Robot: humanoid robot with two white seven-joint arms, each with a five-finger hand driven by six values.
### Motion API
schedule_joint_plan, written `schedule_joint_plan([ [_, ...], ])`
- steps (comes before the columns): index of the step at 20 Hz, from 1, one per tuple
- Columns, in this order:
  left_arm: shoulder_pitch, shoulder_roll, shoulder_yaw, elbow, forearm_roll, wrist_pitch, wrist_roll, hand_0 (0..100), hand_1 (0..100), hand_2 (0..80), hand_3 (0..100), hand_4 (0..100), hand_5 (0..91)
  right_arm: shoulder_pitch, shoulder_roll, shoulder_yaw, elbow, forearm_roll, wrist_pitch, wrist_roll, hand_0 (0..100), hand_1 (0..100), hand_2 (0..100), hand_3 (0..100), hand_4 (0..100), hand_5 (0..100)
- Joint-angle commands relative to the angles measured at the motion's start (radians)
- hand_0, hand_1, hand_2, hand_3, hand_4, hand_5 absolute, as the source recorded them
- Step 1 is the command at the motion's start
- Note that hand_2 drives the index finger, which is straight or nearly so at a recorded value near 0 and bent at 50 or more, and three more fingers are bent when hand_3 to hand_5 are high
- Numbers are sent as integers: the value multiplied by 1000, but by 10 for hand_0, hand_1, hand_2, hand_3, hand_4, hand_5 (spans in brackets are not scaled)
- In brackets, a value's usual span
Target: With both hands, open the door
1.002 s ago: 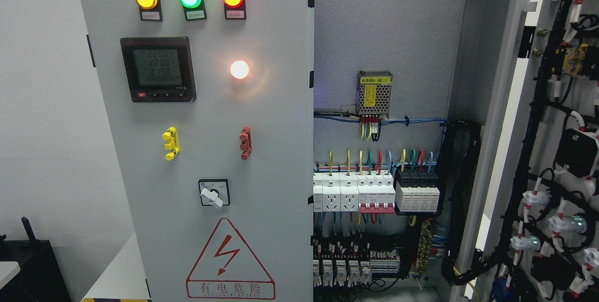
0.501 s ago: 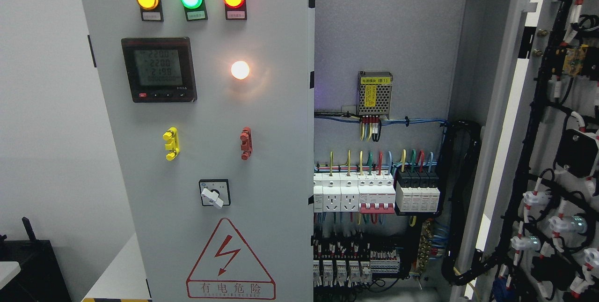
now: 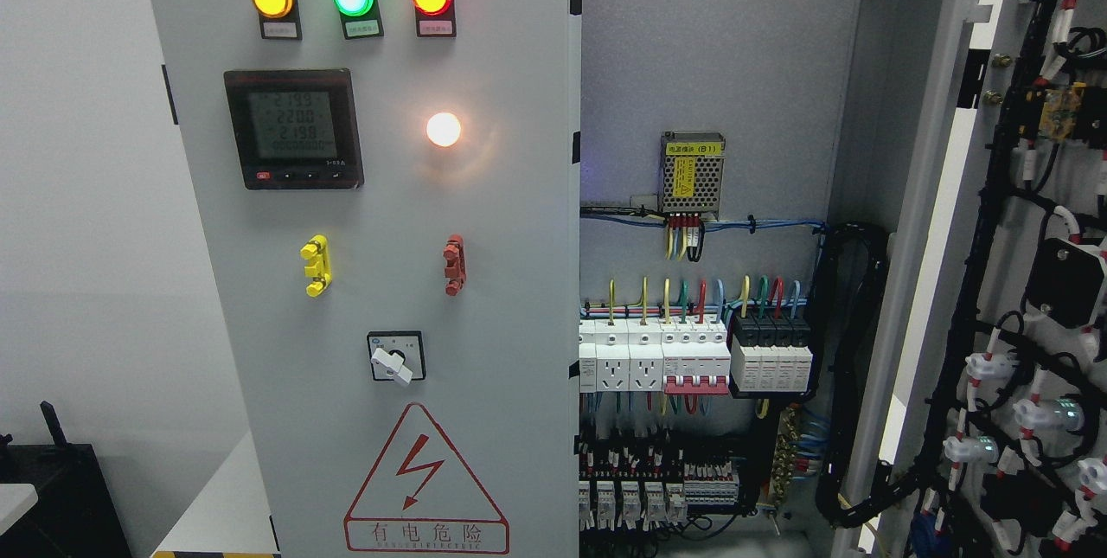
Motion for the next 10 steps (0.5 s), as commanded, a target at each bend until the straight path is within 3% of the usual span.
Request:
schedule_joint_plan([
  [1, 25, -352, 335, 405, -151, -8, 40, 0, 0, 0, 0, 32, 0, 1, 0, 0, 1, 0, 0, 1, 0, 0, 0, 0, 0, 0],
  [4, 25, -409, 409, 451, -182, -8, 85, 0, 0, 0, 0, 32, 0, 0, 0, 0, -1, 0, 0, 1, 0, 0, 0, 0, 0, 0],
  [10, 27, -478, 491, 487, -211, -7, 103, 0, 0, 0, 0, 33, 0, 0, 0, -1, -1, 0, 0, 1, 0, 0, 0, 0, 0, 0],
])
